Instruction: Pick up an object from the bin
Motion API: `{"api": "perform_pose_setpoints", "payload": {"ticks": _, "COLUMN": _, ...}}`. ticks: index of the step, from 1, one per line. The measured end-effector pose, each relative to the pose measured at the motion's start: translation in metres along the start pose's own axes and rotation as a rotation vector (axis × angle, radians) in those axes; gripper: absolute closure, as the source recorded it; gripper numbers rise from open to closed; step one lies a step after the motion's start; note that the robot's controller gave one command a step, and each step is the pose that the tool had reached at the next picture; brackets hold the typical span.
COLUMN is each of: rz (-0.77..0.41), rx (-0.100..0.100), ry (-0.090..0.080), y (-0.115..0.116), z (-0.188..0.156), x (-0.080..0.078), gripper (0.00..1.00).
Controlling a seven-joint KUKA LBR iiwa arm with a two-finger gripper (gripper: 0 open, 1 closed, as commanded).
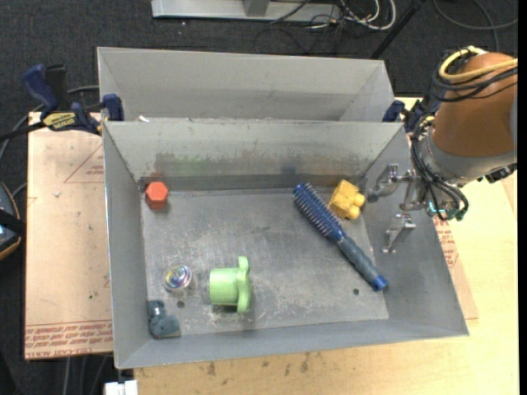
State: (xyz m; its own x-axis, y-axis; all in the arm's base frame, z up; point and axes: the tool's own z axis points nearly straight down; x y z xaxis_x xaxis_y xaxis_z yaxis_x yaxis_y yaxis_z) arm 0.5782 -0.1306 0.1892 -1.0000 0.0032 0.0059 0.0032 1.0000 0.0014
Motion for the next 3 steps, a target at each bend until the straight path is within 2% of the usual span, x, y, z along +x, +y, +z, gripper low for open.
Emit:
{"api": "perform_pose_setpoints", "payload": {"ticks": 1, "rz": 0.049, "rx": 0.001, "ry": -0.015, "y": 0.022, "z": 0.117, "x": 0.014, "gripper": 0.00}}
{"api": "perform_pose_setpoints", "payload": {"ticks": 2, "rz": 0.084, "rx": 0.000, "ry": -0.010, "y": 0.037, "z": 0.088, "x": 0.024, "gripper": 0.00}}
{"api": "perform_pose_setpoints", "payload": {"ticks": 3, "rz": 0.381, "rx": -0.001, "ry": -0.010, "y": 0.030, "z": 0.070, "x": 0.026, "gripper": 0.00}}
